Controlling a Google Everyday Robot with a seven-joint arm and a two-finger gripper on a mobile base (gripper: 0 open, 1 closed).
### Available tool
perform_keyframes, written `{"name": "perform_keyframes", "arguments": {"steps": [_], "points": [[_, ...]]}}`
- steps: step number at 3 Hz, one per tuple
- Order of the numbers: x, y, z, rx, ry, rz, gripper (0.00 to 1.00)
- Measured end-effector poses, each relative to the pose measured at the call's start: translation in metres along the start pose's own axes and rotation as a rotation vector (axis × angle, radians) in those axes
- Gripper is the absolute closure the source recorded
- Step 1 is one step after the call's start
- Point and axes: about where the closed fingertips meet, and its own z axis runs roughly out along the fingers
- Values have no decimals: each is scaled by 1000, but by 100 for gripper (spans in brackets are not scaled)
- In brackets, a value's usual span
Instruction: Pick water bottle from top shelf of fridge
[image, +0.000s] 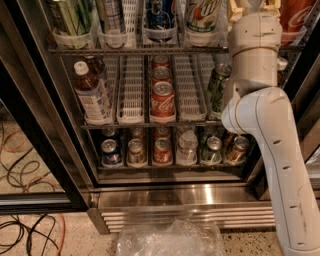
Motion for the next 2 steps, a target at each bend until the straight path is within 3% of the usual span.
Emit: {"name": "perform_keyframes", "arguments": {"steps": [1,2], "points": [[0,0,0,0,0,0,100],[4,-3,-29,-22,-42,-14,100]]}}
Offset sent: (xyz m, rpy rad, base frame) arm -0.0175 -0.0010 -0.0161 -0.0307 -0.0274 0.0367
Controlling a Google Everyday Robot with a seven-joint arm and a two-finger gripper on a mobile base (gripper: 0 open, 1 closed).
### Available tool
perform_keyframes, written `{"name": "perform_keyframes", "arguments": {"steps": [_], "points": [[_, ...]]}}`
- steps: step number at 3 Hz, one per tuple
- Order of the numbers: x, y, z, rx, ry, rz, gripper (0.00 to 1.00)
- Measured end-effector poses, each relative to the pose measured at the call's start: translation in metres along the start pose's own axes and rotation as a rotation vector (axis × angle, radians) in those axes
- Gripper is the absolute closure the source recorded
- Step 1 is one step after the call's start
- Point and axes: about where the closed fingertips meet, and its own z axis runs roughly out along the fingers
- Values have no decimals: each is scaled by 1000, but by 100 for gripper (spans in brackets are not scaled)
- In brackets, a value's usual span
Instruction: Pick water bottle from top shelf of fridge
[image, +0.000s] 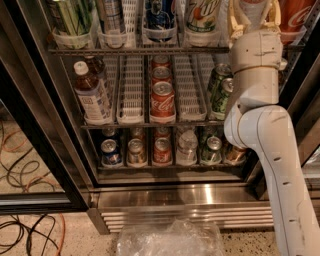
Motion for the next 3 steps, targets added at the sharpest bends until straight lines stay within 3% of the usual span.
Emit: {"name": "perform_keyframes", "arguments": {"steps": [1,3], "points": [[0,0,0,0,0,0,100],[0,0,22,40,-68,21,100]]}}
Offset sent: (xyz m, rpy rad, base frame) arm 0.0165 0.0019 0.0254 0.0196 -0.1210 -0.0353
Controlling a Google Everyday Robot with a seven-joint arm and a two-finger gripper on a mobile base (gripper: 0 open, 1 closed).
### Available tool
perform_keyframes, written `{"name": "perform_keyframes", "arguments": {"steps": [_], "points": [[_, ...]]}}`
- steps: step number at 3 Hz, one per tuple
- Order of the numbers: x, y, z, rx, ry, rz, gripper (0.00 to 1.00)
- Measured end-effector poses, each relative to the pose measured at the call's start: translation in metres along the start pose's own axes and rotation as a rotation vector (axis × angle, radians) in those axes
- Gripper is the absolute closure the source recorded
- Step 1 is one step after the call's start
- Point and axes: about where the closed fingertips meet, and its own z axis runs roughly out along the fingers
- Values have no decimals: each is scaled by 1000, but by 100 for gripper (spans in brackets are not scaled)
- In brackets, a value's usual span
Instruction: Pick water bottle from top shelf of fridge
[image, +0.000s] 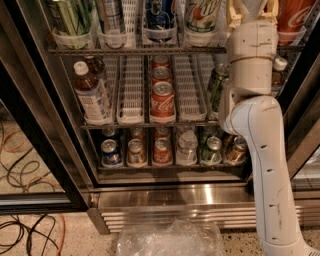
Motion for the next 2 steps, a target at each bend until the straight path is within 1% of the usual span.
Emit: {"name": "perform_keyframes", "arguments": {"steps": [1,2], "points": [[0,0,0,0,0,0,100],[-8,2,10,5,-16,14,100]]}}
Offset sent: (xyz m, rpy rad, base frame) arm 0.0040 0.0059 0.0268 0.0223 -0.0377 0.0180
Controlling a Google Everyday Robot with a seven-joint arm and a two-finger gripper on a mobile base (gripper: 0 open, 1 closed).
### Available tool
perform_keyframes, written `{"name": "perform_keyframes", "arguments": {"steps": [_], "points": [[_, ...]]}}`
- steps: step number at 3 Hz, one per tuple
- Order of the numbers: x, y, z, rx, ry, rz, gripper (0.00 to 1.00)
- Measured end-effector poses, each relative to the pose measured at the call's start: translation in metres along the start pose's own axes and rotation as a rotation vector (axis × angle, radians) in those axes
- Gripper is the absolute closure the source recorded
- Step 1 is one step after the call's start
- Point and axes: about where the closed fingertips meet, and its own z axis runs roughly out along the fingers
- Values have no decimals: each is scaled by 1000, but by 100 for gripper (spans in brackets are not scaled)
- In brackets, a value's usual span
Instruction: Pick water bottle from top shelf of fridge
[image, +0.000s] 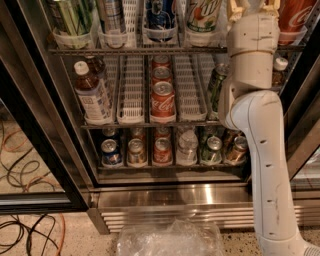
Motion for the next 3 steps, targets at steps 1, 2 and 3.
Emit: {"name": "perform_keyframes", "arguments": {"steps": [1,2,3], "points": [[-7,1,6,0,-15,7,100],[-24,-1,2,-10,-7,-12,100],[-36,-8,-16,-23,34,-41,100]]}}
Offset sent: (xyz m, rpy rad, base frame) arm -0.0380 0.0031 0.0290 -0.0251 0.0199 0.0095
